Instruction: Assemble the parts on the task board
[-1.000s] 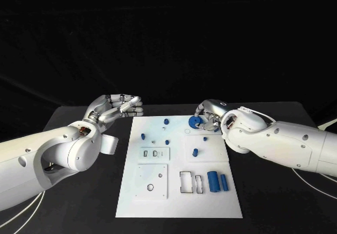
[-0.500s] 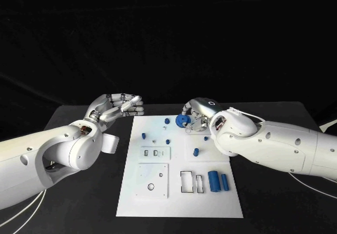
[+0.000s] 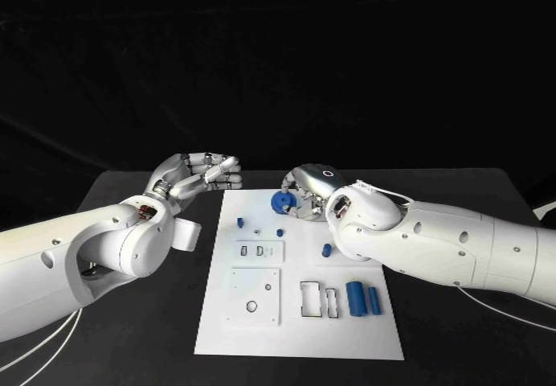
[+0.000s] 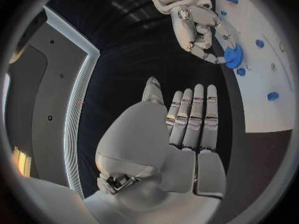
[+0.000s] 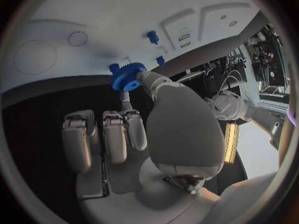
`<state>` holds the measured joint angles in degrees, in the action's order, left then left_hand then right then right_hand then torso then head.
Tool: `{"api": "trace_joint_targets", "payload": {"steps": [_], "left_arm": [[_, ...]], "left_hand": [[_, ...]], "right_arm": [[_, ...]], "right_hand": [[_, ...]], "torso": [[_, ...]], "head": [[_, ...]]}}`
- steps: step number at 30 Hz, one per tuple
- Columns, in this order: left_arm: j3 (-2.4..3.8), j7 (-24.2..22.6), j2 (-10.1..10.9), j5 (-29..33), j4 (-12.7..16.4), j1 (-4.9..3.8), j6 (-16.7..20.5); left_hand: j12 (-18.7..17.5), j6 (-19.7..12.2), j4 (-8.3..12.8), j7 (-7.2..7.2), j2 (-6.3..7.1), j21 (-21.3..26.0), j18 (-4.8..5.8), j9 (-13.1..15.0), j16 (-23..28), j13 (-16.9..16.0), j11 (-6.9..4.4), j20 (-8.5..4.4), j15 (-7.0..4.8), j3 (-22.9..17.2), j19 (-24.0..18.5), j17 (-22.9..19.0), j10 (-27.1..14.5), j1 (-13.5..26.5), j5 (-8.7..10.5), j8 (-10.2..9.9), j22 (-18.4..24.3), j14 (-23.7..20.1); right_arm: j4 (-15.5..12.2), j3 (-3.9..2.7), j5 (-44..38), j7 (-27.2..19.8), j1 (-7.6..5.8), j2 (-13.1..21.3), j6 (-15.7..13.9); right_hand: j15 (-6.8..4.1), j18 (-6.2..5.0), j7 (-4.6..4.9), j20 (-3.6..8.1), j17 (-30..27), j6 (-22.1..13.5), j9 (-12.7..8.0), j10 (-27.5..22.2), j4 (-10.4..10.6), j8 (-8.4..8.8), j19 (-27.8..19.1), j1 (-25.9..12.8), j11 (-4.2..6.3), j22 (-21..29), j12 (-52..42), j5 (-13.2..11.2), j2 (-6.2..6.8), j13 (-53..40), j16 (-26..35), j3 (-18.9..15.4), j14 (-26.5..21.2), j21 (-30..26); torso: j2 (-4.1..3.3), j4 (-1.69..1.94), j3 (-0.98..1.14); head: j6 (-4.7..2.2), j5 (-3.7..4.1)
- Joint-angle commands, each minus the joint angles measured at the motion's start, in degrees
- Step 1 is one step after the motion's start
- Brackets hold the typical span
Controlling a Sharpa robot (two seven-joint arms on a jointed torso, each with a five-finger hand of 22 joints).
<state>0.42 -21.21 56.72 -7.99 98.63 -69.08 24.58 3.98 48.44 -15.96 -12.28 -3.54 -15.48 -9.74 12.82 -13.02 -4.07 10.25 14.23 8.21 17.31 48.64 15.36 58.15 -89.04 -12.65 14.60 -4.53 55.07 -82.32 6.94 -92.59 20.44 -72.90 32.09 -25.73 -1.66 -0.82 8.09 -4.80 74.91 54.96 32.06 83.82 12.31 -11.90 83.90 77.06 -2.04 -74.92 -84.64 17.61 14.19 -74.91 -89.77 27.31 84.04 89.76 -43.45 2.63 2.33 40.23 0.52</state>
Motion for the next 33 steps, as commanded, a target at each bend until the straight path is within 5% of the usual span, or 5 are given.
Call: {"api": "trace_joint_targets", "payload": {"steps": [1, 33], "left_arm": [[0.06, -0.42, -0.18, 0.14, 0.08, -0.07, -1.07], [0.07, -0.17, -0.07, 0.14, 0.31, -0.09, -1.13]], "left_hand": [[-0.31, -0.31, -0.07, -0.19, -0.53, 0.34, -0.65, 0.05, 0.35, 0.09, -0.1, 0.1, -0.05, 0.31, 0.28, 0.05, -0.37, 0.16, 0.33, -0.36, 0.05, -0.47], [-0.3, -0.36, -0.05, -0.21, -0.7, 0.44, -0.65, 0.17, 0.51, 0.09, -0.06, 0.11, -0.03, 0.58, 0.35, 0.22, -0.46, 0.07, 0.34, -0.44, 0.14, -0.48]], "right_arm": [[1.25, 0.1, -0.72, -0.42, 0.47, -1.13, 0.61], [7.53, 0.27, -0.78, -0.79, 2.02, -6.22, 0.73]], "right_hand": [[-0.29, 0.82, -2.03, 0.33, 15.09, 2.07, 0.41, 1.89, -0.05, -0.31, 6.1, -0.12, 0.4, -15.08, -0.35, -0.08, -0.52, -9.73, -0.23, 0.36, 5.96, 0.24], [0.32, 0.82, -1.08, -0.07, 15.09, -0.21, -0.39, 0.46, -0.77, 1.64, 6.1, -3.01, -0.4, -15.08, 1.22, -2.33, 0.59, -8.22, -0.23, 1.16, 5.96, 0.24]], "torso": [[-0.02, -0.01, 0.0], [-0.04, -0.1, 0.08]], "head": [[0.1, -0.21], [0.51, -0.96]]}}
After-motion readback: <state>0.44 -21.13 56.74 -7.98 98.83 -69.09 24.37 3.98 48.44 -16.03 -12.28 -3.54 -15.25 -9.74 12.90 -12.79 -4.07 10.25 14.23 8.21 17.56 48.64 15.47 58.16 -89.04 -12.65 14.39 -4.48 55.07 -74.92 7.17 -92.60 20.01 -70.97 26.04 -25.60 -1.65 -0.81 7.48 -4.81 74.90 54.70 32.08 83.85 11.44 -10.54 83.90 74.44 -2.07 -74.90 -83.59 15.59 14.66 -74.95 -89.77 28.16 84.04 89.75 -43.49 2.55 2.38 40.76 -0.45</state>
